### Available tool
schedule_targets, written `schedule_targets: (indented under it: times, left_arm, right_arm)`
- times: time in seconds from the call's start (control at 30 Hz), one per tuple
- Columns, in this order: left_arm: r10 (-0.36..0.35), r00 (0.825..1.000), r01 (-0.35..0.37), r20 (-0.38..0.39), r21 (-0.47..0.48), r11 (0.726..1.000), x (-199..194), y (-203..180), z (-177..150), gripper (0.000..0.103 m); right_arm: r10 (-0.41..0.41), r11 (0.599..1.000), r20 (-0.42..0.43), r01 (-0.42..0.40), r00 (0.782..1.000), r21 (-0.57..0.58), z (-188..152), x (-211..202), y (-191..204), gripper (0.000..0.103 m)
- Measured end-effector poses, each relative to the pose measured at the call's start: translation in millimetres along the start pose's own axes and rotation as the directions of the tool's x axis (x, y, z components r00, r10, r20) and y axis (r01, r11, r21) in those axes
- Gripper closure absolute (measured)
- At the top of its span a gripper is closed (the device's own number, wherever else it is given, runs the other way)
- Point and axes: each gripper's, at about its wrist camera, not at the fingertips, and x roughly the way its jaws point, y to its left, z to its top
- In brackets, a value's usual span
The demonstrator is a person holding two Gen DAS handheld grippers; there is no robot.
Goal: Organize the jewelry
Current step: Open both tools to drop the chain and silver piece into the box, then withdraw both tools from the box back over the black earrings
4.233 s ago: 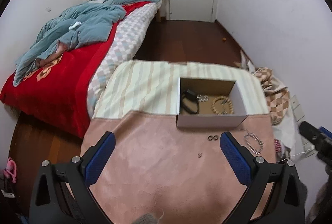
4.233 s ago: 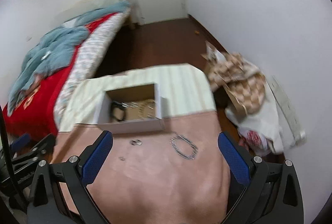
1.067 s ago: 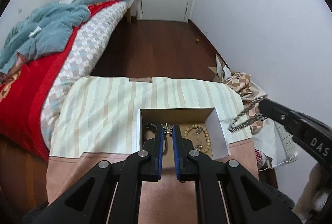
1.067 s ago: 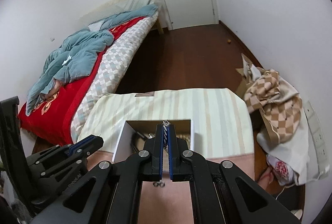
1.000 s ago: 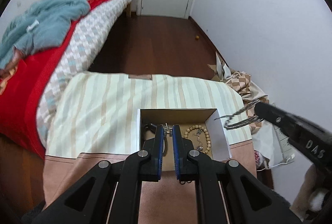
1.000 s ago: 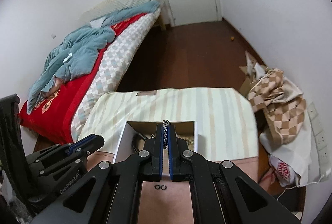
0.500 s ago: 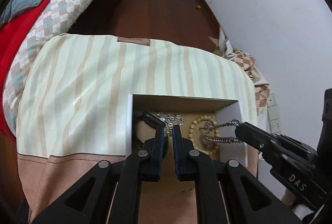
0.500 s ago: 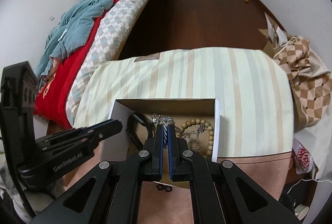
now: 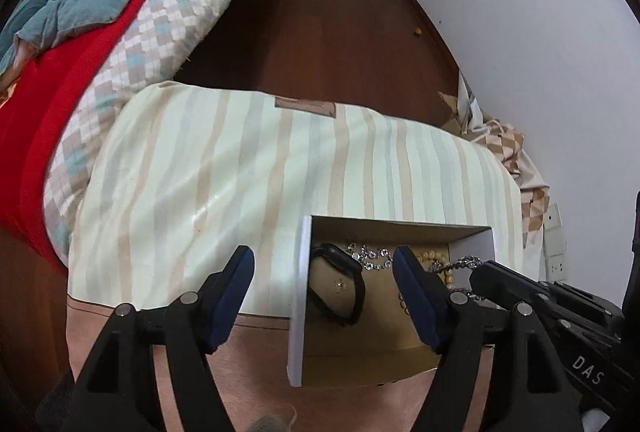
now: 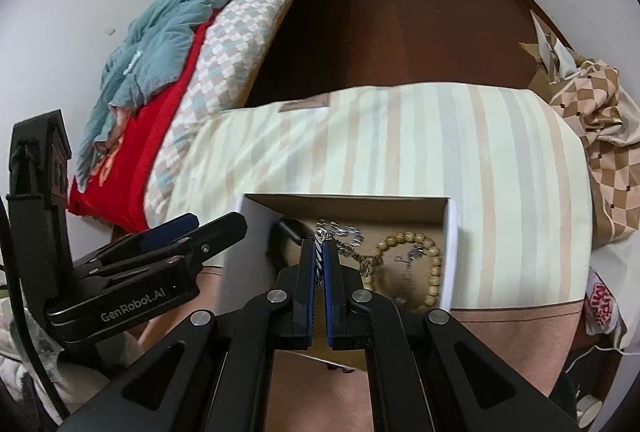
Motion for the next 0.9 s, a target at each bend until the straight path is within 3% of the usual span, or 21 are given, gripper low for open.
schedule_targets:
  times: [0.13,0.2,0.23,0.27,0.3,0.37,0.43,0.5,0.53,0.67,0.77,0.9]
  left_arm:
    - [0.02,1.0,-0.02,0.008,-0.001,1.0,-3.5,2.9,3.0,0.033]
    - [0.043,0.999,-0.043,0.012,0.001,0.999,-3.8,3.1,3.1,0.024]
    - [0.051,0.999,-0.051,0.014,0.002,0.999,-4.7,3.5,2.8,0.012]
    - [0.063,0.998,-0.063,0.018,0.003,0.998,-5.9,4.1,2.2,0.005]
    - [0.071,0.997,-0.071,0.023,0.007,0.997,-7.3,4.2,1.6,0.004]
    - [0.108,0.993,-0.109,0.039,0.023,0.994,-11.2,4.1,-0.1,0.003]
    - [0.133,0.99,-0.135,0.051,0.032,0.99,-13.5,4.9,-1.4,0.002]
    - [0.149,0.987,-0.152,0.061,0.036,0.988,-15.8,6.6,-4.2,0.001]
    - [0.164,0.984,-0.167,0.068,0.039,0.985,-17.1,7.6,-7.4,0.001]
    - [0.217,0.971,-0.224,0.101,0.055,0.973,-20.8,6.3,-23.4,0.0]
    - [0.26,0.959,-0.27,0.115,0.077,0.96,-21.0,2.4,-35.8,0.0]
    - [0.266,0.958,-0.275,0.103,0.08,0.958,-22.9,1.1,-48.4,0.0]
  right_arm:
    - [0.003,1.0,-0.004,-0.004,1.0,-0.015,3.0,-0.7,7.8,0.099]
    - [0.004,1.0,-0.067,-0.005,0.998,-0.017,4.1,11.9,6.9,0.098]
    - [0.003,1.0,-0.111,-0.003,0.994,-0.003,4.3,20.4,3.4,0.097]
    - [-0.009,1.0,-0.138,0.01,0.99,0.006,4.3,25.8,0.2,0.092]
    - [-0.026,1.0,-0.162,0.028,0.986,0.012,3.6,30.4,-2.9,0.086]
    - [-0.023,0.999,-0.164,0.031,0.986,0.045,1.6,30.3,-11.7,0.056]
    - [-0.024,0.997,-0.144,0.034,0.989,0.063,0.2,23.2,-17.5,0.052]
    - [-0.094,0.995,-0.105,0.098,0.99,0.032,-1.5,12.0,-17.0,0.051]
    - [-0.127,0.992,-0.091,0.129,0.988,0.017,-2.8,7.9,-16.0,0.045]
    - [-0.308,0.95,-0.019,0.307,0.951,-0.051,-15.2,-7.3,-8.5,0.015]
    - [-0.425,0.902,0.018,0.425,0.905,-0.083,-29.4,-12.1,-2.9,0.006]
    - [-0.472,0.878,0.021,0.473,0.881,-0.077,-41.4,-12.7,-3.3,0.003]
